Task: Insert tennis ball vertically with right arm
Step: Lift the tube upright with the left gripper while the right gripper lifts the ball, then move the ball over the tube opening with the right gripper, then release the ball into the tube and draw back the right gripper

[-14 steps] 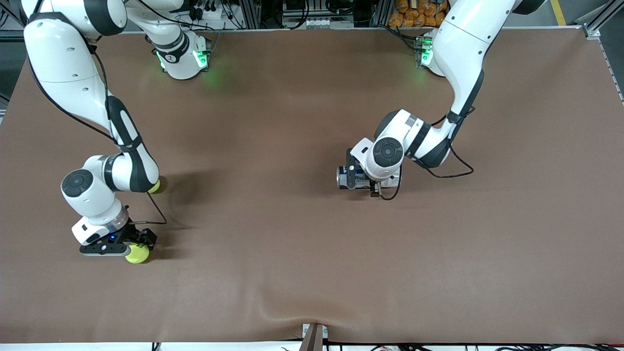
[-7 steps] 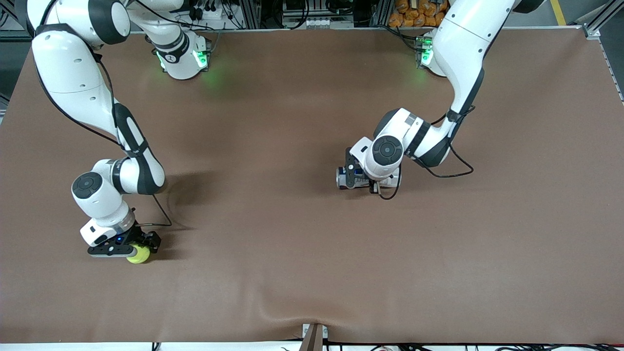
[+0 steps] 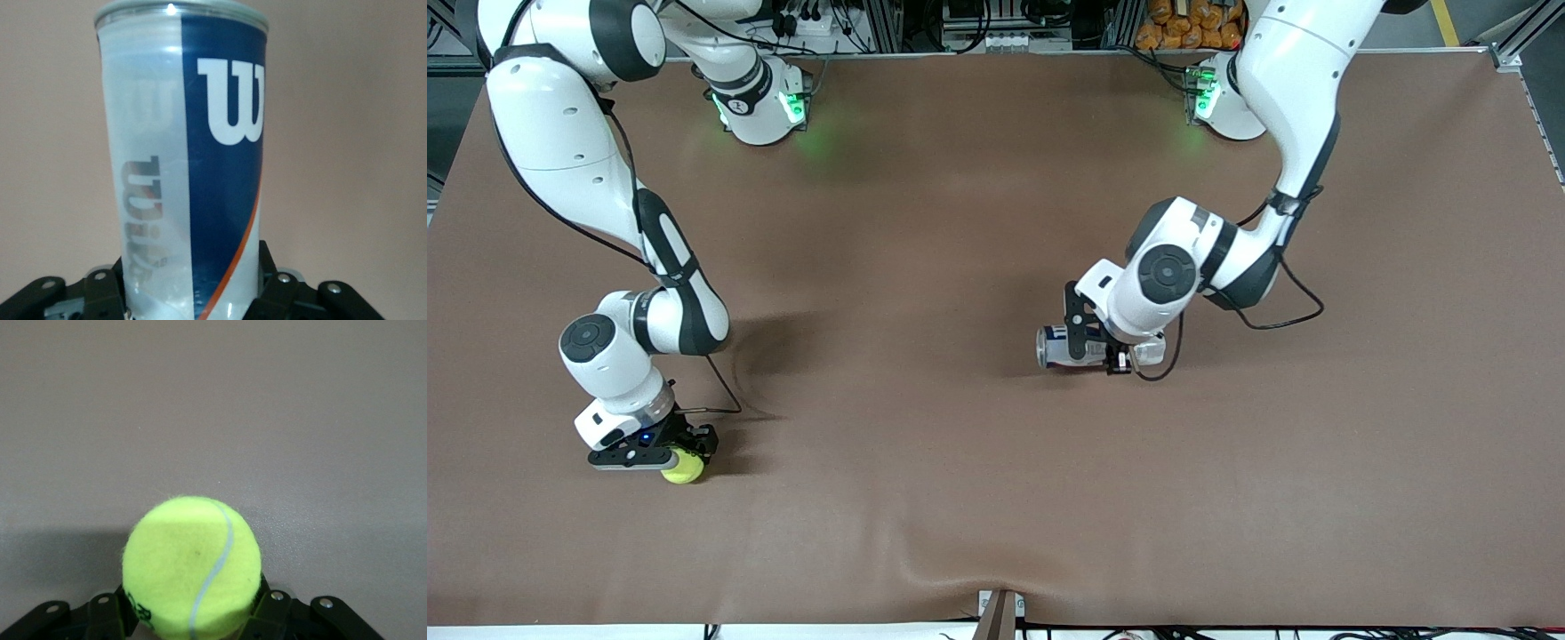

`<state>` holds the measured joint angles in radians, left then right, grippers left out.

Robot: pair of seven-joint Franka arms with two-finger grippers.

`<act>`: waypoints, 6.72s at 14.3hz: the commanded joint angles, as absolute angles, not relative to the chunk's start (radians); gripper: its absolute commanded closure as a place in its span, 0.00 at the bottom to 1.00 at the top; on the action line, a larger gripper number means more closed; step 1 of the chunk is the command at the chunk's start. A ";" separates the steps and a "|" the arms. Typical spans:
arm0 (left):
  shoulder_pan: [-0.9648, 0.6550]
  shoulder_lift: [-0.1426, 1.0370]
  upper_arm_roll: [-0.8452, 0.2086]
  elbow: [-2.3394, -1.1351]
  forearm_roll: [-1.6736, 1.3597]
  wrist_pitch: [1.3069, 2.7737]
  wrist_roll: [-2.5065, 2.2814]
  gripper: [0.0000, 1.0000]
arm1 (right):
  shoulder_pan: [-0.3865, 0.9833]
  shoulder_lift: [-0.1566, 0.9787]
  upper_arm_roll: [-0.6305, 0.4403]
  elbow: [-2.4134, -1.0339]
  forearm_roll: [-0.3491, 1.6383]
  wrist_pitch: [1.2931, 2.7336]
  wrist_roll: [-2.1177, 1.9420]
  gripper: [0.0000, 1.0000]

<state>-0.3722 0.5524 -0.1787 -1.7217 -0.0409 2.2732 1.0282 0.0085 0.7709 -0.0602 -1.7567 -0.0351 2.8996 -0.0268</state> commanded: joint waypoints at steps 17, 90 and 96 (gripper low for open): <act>-0.336 0.669 -0.181 -1.692 -1.490 2.313 2.177 0.39 | 0.076 0.565 -0.012 -1.577 -0.022 2.168 0.030 0.90; -0.647 0.928 -0.233 -1.720 -2.534 2.138 3.172 0.25 | -0.348 0.436 0.383 -1.767 -0.137 1.711 0.333 0.00; -0.647 0.928 -0.233 -1.721 -2.534 2.138 3.174 0.25 | -0.379 0.423 0.382 -1.968 -0.176 1.981 0.328 0.00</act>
<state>-0.6581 0.9101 -0.2061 -1.7039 -2.4601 2.1466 2.8407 -0.3484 0.4683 0.3617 -1.8691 -0.1547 1.9002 0.3384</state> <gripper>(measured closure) 0.247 0.000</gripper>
